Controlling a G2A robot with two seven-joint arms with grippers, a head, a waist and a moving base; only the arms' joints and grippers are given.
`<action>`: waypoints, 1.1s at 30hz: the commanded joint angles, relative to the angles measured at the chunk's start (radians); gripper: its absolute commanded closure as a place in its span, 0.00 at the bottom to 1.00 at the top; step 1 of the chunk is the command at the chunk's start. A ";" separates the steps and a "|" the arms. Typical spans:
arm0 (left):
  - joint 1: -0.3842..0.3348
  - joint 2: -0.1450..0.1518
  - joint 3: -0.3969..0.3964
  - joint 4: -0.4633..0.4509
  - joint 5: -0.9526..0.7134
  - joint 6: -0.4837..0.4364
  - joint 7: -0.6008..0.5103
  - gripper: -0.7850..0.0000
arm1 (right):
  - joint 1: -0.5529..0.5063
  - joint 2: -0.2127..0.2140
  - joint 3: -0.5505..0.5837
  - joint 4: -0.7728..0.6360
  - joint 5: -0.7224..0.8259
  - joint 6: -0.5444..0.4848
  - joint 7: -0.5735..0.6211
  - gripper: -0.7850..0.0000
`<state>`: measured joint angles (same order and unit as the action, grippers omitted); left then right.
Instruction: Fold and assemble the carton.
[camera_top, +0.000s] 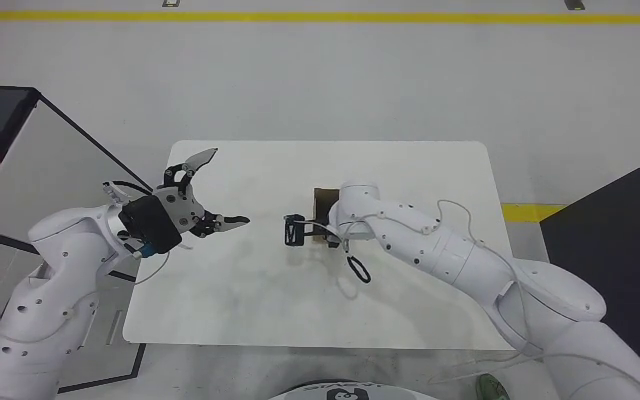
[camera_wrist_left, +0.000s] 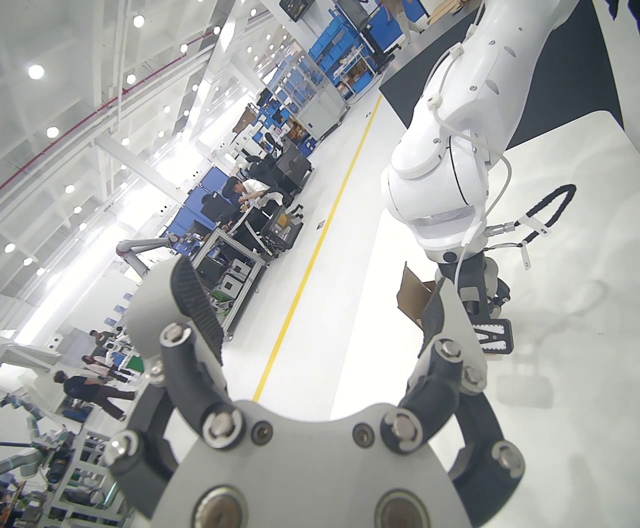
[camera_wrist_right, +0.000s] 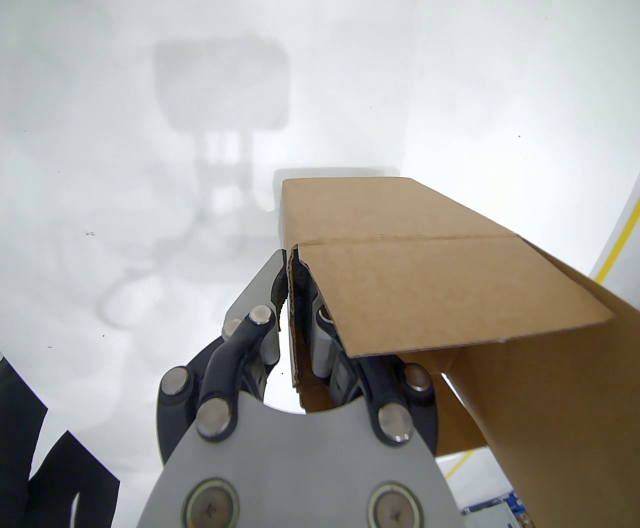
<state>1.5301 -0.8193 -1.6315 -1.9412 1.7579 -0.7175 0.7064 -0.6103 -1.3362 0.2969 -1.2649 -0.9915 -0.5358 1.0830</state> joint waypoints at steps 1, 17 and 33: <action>0.000 0.000 0.000 0.000 0.000 0.000 0.000 0.00 | -0.004 0.001 0.005 -0.002 -0.003 -0.006 0.002 0.98; 0.000 0.000 0.000 0.000 0.000 0.000 0.000 0.00 | -0.039 0.019 0.072 -0.072 -0.013 -0.012 0.017 0.71; 0.000 0.000 0.000 0.000 0.000 0.000 0.000 0.00 | -0.247 0.164 0.378 -0.373 -0.012 -0.006 -0.052 0.55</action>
<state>1.5301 -0.8193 -1.6315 -1.9412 1.7579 -0.7175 0.7064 -0.8327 -1.1845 0.6419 -1.6134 -1.0029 -0.5371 1.0515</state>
